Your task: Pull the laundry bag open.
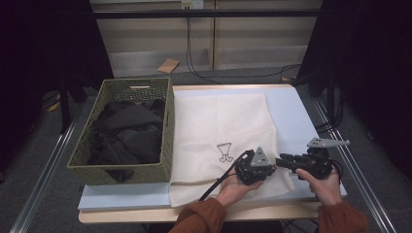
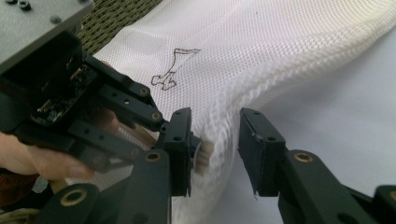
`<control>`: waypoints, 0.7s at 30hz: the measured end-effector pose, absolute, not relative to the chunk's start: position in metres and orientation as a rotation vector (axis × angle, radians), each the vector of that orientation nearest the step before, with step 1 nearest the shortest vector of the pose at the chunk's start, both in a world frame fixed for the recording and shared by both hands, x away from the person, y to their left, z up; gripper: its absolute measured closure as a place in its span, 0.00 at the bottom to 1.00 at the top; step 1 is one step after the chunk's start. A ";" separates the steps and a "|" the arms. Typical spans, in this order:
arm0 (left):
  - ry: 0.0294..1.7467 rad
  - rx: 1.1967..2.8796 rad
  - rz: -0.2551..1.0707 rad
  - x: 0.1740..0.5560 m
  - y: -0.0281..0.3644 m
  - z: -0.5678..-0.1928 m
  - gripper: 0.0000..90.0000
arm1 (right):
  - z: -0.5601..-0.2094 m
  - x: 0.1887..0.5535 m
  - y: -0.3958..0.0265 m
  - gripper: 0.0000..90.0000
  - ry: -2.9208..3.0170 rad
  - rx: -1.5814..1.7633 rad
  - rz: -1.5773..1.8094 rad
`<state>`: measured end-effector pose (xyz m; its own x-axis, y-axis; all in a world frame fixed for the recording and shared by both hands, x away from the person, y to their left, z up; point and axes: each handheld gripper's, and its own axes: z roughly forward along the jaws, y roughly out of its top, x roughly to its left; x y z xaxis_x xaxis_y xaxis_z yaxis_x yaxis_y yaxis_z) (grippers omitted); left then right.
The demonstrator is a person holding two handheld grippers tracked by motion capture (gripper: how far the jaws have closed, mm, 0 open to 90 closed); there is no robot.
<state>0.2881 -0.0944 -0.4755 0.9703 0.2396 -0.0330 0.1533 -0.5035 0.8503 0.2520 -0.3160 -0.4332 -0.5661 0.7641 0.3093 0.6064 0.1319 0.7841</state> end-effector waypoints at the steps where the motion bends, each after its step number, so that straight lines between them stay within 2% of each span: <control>1: 0.286 2.103 0.110 0.287 -0.094 -0.476 0.92 | -0.434 0.250 -0.317 0.72 2.229 1.366 1.429; 6: 0.287 2.093 0.112 0.287 -0.088 -0.474 0.92 | -0.434 0.242 -0.316 0.73 2.254 1.359 1.422; 13: 0.282 2.078 0.107 0.287 -0.084 -0.476 0.92 | -0.434 0.246 -0.315 0.91 2.249 1.414 1.457; 21: 0.311 2.051 0.130 0.286 -0.083 -0.479 0.88 | -0.427 0.249 -0.300 0.94 2.283 1.404 1.435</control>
<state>0.2857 -0.0832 -0.4788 0.9608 0.2743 -0.0391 0.1650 -0.4528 0.8762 0.2491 -0.3001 -0.4269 -0.5695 0.7397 0.3585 0.6439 0.1303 0.7539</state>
